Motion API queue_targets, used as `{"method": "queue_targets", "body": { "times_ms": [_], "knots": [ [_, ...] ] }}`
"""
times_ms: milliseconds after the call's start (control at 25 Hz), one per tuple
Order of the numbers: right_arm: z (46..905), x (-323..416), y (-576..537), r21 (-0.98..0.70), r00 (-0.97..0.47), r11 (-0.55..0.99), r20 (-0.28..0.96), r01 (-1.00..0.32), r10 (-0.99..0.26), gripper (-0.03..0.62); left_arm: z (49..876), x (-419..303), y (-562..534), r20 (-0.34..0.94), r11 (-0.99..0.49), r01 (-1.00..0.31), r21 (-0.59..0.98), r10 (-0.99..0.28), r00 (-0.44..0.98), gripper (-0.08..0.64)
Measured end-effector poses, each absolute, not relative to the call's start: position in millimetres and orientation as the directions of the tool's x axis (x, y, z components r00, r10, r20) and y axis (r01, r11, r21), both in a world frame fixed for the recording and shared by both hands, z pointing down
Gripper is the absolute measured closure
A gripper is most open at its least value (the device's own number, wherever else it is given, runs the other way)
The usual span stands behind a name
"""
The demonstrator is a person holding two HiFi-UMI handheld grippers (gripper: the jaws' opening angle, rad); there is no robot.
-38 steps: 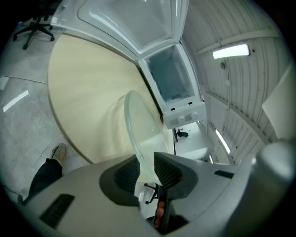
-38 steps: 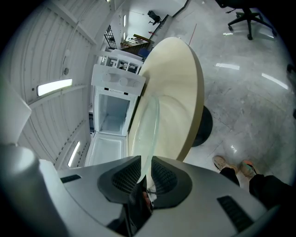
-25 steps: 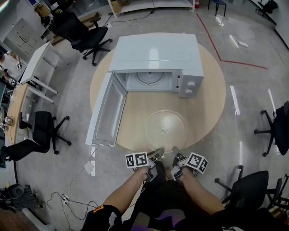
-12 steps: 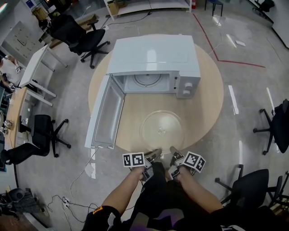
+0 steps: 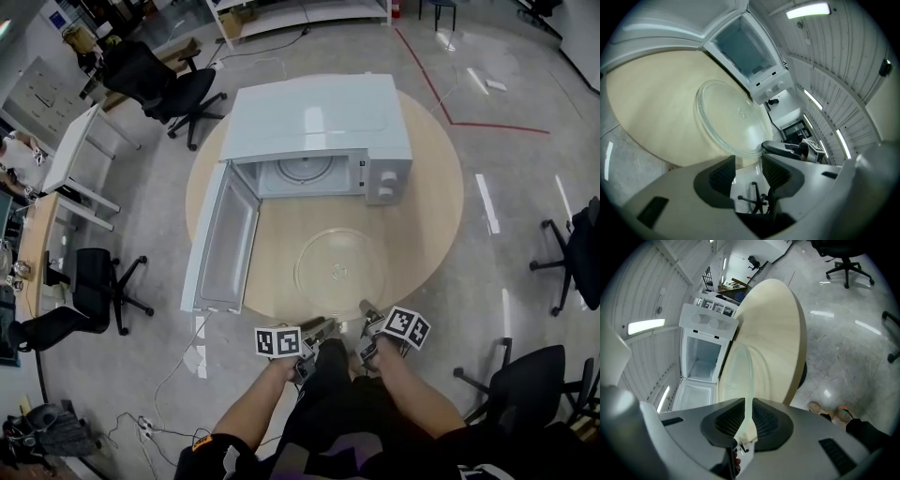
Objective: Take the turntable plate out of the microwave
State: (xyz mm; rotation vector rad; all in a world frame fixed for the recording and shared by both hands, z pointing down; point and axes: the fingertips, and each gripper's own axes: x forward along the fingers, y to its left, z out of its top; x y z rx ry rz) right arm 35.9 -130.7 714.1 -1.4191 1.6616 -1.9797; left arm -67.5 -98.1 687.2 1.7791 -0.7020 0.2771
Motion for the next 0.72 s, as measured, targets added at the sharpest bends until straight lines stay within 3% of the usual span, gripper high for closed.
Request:
{"method": "queue_targets", "body": {
  "times_ms": [360, 720],
  "knots": [
    [715.0, 46.3, -128.4, -0.68, -0.454, -0.361, 0.711, -0.638, -0.537, 0.541, 675.4, -55.1, -86.3, 0.52, -0.244, -0.596, 0.765, -0.31, 0.796, 0.356],
    [695.5, 65.1, -128.7, -0.488, -0.336, -0.197, 0.792, -0.85, -0.51, 0.542, 662.9, -43.5, -76.5, 0.506, -0.272, -0.596, 0.756, -0.336, 0.795, 0.356]
  ]
}}
